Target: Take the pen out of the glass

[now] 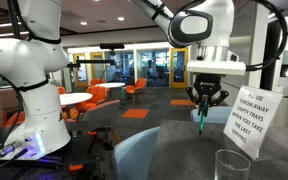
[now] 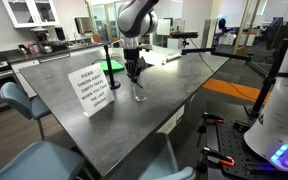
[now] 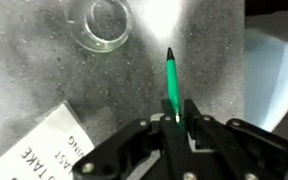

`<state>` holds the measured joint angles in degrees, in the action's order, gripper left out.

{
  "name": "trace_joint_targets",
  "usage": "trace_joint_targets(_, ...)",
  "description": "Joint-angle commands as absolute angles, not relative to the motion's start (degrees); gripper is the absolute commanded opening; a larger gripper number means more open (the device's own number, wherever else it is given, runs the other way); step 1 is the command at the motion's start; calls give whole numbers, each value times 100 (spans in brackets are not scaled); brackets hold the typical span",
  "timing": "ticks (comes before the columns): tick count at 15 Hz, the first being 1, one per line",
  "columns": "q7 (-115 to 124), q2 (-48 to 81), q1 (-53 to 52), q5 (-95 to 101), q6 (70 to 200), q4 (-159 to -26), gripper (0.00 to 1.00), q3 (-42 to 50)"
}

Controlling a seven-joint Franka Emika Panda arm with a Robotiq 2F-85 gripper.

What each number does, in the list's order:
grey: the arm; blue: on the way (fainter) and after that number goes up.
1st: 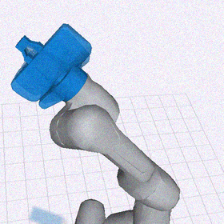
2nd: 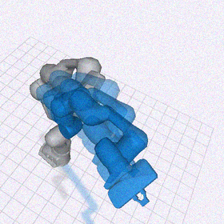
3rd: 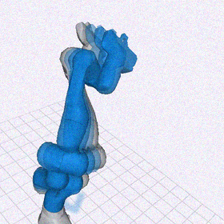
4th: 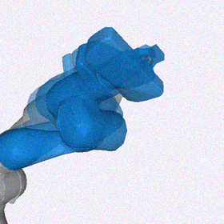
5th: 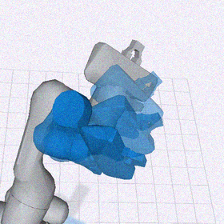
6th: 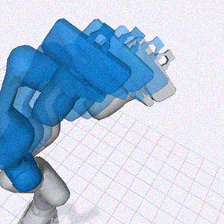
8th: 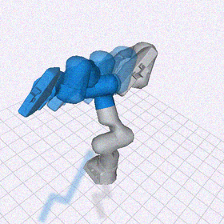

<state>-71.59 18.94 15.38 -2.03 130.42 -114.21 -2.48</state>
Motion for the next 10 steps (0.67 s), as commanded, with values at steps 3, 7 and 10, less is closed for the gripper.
trace_joint_targets(3, -6967, 2004, 1103, 230, 13152, -11851, 4, -123)
trace_joint_targets(7, -6146, 2237, 794, 809, 13187, -11918, 4, -42)
trace_joint_targets(10, -6127, 2378, 778, 935, 13365, -11971, 4, -166)
